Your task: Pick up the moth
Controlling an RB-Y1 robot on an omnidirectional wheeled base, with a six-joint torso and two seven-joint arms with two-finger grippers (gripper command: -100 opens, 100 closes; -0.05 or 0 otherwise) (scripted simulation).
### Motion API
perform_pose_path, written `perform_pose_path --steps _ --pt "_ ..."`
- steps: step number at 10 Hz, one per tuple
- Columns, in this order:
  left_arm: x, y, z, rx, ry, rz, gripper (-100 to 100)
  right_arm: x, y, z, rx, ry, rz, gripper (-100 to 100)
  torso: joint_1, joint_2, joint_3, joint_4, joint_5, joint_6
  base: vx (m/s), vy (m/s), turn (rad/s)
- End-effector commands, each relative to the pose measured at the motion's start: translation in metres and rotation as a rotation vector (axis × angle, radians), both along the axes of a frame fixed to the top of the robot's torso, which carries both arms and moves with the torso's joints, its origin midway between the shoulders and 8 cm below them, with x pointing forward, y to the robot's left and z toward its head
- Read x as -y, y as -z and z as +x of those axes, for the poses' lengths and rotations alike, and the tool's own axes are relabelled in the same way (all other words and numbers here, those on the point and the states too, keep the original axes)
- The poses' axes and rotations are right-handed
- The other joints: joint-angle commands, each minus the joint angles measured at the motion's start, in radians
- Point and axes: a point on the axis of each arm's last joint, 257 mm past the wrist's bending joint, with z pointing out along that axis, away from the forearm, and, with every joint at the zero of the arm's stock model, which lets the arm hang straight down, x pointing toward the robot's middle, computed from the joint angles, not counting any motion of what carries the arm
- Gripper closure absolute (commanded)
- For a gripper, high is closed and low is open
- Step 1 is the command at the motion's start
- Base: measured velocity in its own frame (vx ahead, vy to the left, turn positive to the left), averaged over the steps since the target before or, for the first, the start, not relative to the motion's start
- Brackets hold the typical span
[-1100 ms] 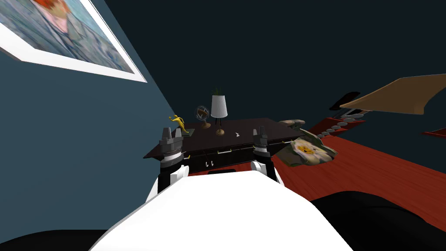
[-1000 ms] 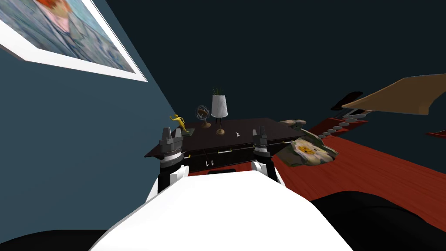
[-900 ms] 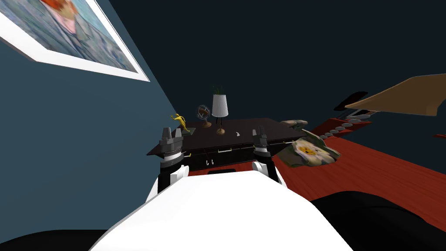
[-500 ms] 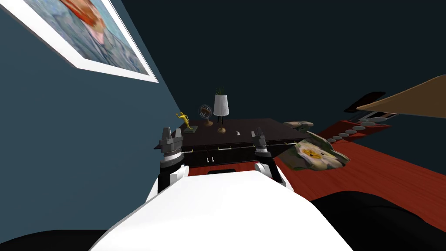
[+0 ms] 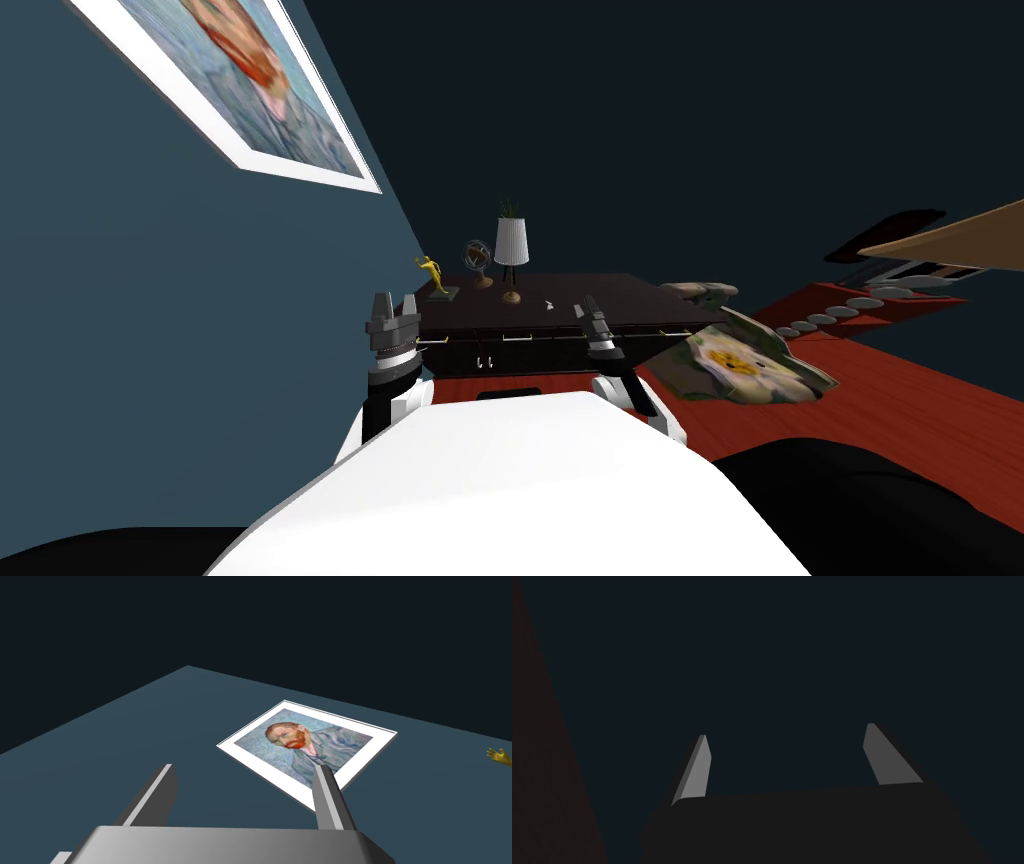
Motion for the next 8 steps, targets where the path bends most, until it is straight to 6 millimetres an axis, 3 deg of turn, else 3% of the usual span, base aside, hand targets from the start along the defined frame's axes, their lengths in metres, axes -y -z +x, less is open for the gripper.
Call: perform_pose_path --steps 1,6,7,8 --pt "0.0 0.0 0.0 0.0 0.0 0.0 0 0.001 0.006 0.002 -0.023 -0.014 -0.014 -100 0.0 0.0 0.0 0.0 0.0 0.0 -0.023 -0.017 0.077" --pt "0.0 0.0 0.0 0.0 0.0 0.0 0 0.009 0.043 0.009 -0.157 -0.068 -0.052 -100 0.0 -0.001 0.0 0.0 0.0 0.0 -0.025 -0.016 0.118" --pt "0.0 0.0 0.0 0.0 0.0 0.0 0 0.008 0.043 0.009 -0.161 -0.076 -0.07 -100 0.0 -0.001 0.0 0.0 0.0 0.0 -0.021 -0.018 0.084" --pt "0.0 0.0 0.0 0.0 0.0 0.0 0 0.013 0.056 0.01 -0.209 -0.087 -0.073 -100 0.0 -0.001 -0.001 0.0 0.0 0.0 -0.029 -0.017 0.175"
